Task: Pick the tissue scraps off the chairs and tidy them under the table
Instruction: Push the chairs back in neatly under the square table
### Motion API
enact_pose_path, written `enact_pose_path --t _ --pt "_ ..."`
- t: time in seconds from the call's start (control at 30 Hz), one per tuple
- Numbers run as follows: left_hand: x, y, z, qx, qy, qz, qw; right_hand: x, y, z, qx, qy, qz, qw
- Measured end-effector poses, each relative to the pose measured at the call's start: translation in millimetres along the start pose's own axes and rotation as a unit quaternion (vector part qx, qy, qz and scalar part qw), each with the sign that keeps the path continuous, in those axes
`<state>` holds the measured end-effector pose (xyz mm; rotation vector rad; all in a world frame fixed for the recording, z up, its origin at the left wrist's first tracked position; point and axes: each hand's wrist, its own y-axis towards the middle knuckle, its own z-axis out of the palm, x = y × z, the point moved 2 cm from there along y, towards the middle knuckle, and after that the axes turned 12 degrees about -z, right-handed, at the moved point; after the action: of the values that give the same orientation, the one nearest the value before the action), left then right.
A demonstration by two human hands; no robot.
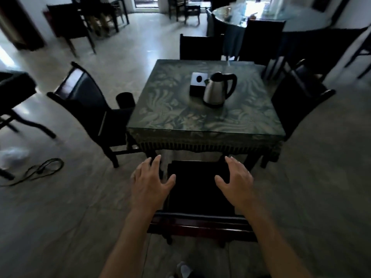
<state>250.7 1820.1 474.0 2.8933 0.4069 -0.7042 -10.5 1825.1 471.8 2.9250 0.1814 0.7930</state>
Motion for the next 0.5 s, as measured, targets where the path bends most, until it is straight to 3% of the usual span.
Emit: enact_pose_path --t 0.3,0.37,0.5 --pt "4.6 -12.1 6.0 0.036 0.002 0.036 0.999 -24.0 -49.8 -2.8 -0.037 -0.034 0.088 0.995" --pt "15.5 -18.0 13.1 0.014 -0.027 -0.006 1.0 -36.8 -64.3 -1.4 -0.058 -0.039 0.115 0.991" --pt "63.4 -45.9 36.9 -0.042 -0.091 -0.184 0.978 -67.9 -99.4 9.7 -0.132 0.01 0.248 0.96"
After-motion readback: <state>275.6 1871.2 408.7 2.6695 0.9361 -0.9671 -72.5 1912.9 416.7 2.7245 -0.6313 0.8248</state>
